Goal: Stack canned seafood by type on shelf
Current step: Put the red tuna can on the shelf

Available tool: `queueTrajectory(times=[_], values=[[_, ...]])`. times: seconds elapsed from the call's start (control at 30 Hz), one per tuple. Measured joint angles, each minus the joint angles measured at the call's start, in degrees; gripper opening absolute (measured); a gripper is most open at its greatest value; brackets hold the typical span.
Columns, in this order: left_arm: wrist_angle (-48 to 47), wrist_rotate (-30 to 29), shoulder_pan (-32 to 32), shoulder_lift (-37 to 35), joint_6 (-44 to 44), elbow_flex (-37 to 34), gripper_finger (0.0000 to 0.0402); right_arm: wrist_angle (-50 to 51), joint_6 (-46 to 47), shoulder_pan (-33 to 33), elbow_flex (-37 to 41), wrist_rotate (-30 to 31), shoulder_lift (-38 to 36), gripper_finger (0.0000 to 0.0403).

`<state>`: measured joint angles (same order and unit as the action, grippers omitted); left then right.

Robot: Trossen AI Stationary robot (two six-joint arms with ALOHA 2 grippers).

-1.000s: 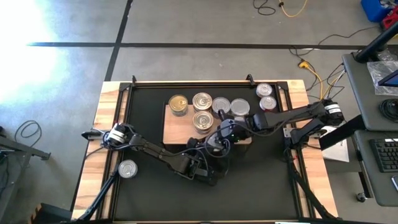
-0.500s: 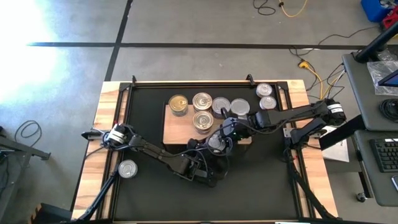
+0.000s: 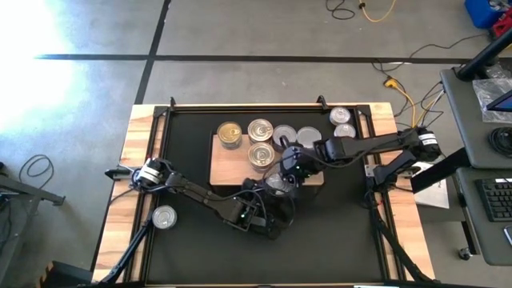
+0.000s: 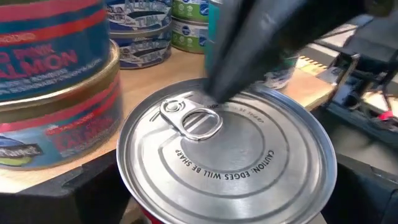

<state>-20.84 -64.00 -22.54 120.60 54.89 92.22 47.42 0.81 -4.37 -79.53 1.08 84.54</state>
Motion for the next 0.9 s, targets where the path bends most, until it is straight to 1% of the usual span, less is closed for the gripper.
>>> queueTrajectory(times=[0.13,0.27,0.37,0.47,0.57,0.73,0.8,0.9], values=[[0.49,0.32,0.31,0.0,-0.14,0.09,0.04,-4.64,-0.4,-0.03,0.29,-5.4,-0.22,0.0012],[-0.04,0.37,1.04,0.0,-1.2,0.08,0.04,-5.8,-1.56,-0.11,1.43,-8.44,1.68,0.0012],[0.02,0.44,1.49,0.0,-2.23,0.0,0.04,-5.74,-2.23,0.0,2.11,-8.18,2.11,0.0012],[0.18,1.16,1.67,0.0,-3.54,0.0,0.04,-4.26,-2.85,0.39,2.44,-5.13,2.35,0.0012],[0.46,1.82,1.8,0.0,-3.17,0.0,0.04,-2.03,-2.87,1.2,2.41,-3.76,2.31,0.0012],[-0.16,6.99,2.51,-0.28,-2.05,1.03,0.04,-0.34,-2.36,1.26,2.55,-3.66,2.2,0.0012],[-1.54,8.16,2.68,-0.31,-1.59,2.19,0.04,0.04,-2.33,1.26,2.58,-3.67,2.22,0.0012],[-7.08,9.92,2.95,-0.1,-0.66,5.01,0.04,0.24,-2.36,1.26,2.6,-3.56,2.24,0.0012]])
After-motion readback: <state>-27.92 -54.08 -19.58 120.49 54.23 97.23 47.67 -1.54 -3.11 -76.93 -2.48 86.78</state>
